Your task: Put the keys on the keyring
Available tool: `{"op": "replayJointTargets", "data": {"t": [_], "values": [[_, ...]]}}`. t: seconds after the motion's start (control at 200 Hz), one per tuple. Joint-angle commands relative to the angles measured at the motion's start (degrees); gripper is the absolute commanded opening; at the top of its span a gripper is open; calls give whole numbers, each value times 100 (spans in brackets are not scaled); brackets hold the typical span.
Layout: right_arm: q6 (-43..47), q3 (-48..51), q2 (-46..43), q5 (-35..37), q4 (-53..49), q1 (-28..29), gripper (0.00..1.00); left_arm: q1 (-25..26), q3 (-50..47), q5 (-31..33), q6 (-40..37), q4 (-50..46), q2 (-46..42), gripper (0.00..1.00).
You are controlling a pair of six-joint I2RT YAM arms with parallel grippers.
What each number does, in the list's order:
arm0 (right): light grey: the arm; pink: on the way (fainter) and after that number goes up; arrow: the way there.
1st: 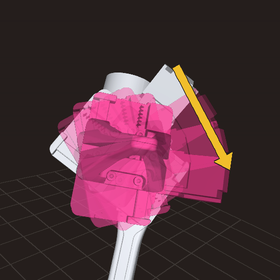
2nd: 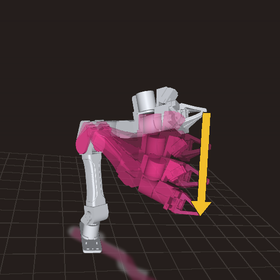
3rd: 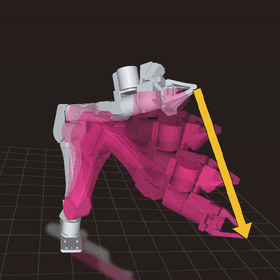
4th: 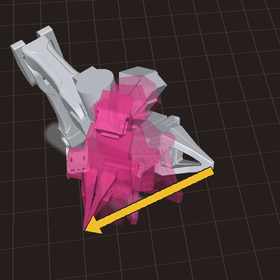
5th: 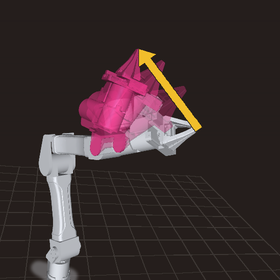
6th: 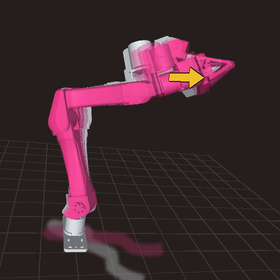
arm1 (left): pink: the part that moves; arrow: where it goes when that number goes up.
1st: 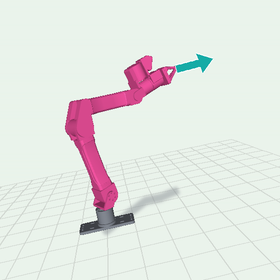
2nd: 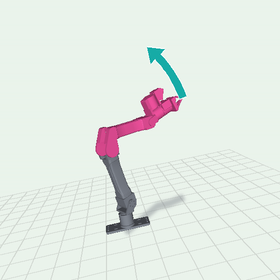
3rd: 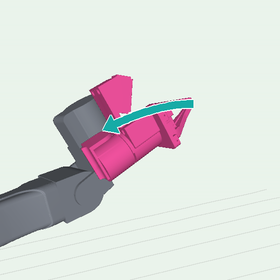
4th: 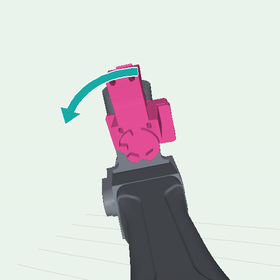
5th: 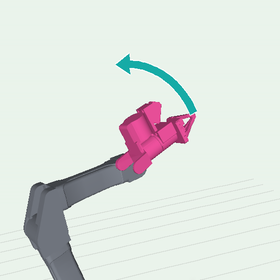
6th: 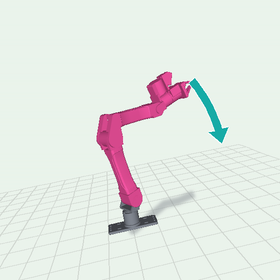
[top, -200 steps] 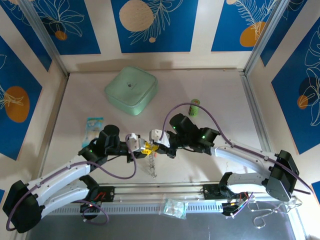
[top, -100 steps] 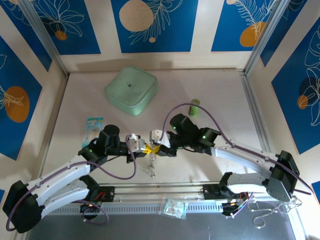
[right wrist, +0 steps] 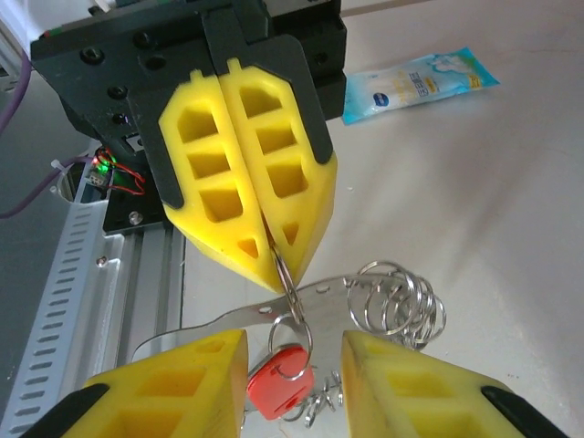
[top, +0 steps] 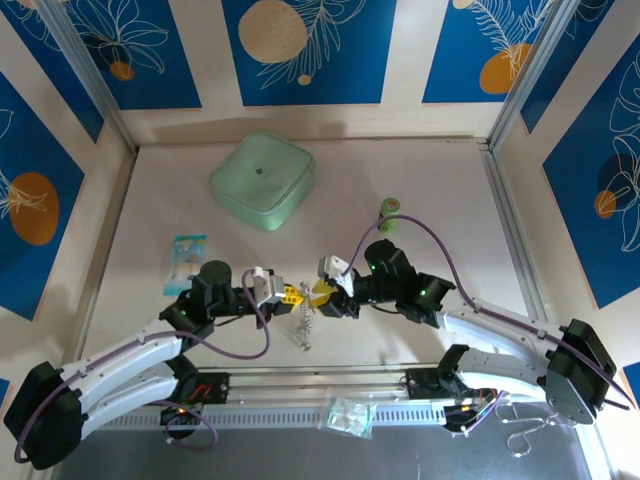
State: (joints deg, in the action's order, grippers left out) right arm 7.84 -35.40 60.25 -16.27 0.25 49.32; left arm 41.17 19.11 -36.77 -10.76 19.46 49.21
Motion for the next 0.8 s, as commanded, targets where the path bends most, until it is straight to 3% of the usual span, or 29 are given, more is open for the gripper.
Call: {"op": "replayJointTargets", "data": {"t": [0.0, 0.49, 0.69, 0.795], "values": [[-190, 121, -180, 74, 355, -52, 33, 56, -73, -10, 232, 590, -14, 0], [-195, 9, 180, -358, 717, -19, 27, 92, -93, -275, 289, 743, 9, 0], [-127, -48, 246, -456, 703, -8, 17, 102, -92, -313, 295, 769, 26, 0], [-43, -89, 252, -485, 630, -3, 6, 95, -71, -259, 296, 706, 24, 1]]}}
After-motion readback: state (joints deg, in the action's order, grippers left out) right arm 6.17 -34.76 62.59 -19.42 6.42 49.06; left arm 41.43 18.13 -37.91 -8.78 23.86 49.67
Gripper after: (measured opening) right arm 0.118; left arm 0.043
